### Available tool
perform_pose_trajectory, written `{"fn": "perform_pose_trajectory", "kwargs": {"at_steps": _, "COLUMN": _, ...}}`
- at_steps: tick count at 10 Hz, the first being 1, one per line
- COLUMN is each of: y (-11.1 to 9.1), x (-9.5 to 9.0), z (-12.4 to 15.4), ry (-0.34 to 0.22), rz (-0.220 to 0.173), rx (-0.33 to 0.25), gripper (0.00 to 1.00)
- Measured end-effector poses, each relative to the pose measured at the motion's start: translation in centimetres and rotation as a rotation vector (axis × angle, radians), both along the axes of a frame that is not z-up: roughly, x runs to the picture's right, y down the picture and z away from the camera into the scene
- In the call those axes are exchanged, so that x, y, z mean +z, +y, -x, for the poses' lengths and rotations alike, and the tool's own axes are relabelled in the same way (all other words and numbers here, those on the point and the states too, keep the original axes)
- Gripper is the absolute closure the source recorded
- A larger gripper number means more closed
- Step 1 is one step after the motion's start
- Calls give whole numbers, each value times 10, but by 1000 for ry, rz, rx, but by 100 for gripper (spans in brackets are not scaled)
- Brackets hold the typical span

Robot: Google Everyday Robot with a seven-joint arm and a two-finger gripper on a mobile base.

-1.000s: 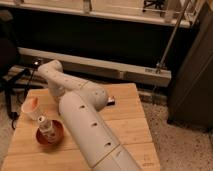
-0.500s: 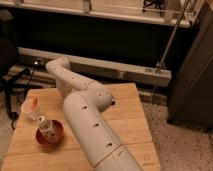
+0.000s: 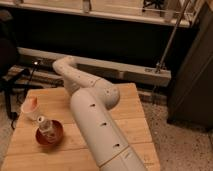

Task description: Wipe the white sponge on the table

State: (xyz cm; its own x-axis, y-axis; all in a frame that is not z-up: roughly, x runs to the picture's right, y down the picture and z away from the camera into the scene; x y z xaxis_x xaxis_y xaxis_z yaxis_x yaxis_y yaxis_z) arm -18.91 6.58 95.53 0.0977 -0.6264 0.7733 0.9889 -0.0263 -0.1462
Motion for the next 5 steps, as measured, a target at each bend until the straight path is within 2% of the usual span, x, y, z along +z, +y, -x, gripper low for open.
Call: {"fn": "perform_pose_trajectory", "kwargs": {"at_steps": 5, "y": 33, "x": -19, "z": -20, "ry": 14, "rz": 29, "rx": 54, "gripper": 100}}
